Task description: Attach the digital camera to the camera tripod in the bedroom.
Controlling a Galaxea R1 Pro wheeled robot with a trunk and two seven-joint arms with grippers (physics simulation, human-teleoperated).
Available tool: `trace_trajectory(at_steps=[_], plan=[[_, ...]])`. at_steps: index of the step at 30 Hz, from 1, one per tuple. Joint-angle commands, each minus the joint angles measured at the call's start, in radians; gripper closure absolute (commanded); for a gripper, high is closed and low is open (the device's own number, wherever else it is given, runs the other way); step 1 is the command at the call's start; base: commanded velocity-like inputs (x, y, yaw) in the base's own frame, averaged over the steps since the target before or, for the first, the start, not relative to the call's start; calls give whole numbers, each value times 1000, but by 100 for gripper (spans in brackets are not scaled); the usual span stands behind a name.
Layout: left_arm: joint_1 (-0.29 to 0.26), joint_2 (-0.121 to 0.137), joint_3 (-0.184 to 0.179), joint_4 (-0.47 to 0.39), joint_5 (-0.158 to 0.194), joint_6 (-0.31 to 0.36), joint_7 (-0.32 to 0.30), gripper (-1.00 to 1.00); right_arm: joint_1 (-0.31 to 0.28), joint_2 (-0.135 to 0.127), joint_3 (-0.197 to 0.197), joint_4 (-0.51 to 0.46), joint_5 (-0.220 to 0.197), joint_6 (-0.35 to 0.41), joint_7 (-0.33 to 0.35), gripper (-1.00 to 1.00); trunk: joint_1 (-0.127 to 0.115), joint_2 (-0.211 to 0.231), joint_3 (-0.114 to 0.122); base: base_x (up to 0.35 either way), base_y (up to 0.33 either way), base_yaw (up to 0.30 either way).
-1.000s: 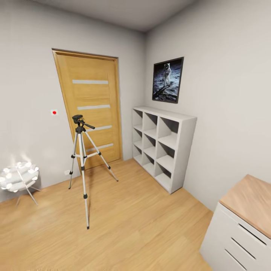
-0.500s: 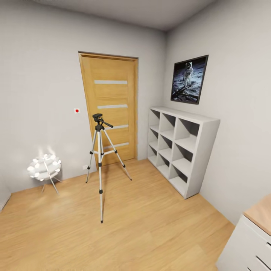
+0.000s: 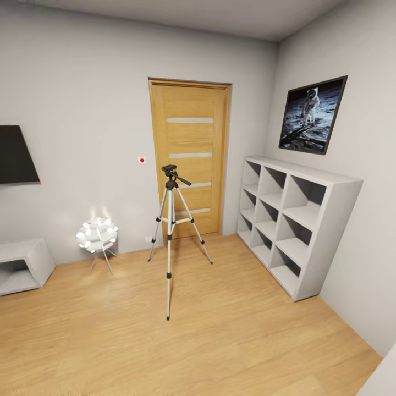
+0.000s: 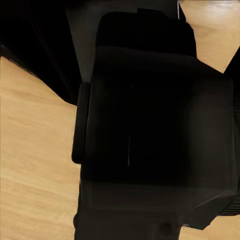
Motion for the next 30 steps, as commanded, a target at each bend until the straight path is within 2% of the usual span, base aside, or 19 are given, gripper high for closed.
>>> trace_trajectory(at_steps=[1,30], plan=[[0,0,-9,0,5,-2,5,100,-1,-1,-8,3,8,-6,2,-100,0,-1,0,0,0,300],[0,0,-8,-1,6,-2,18,100,-1,0,-12,3,12,-11,1,-100,0,-1,0,0,0,300]])
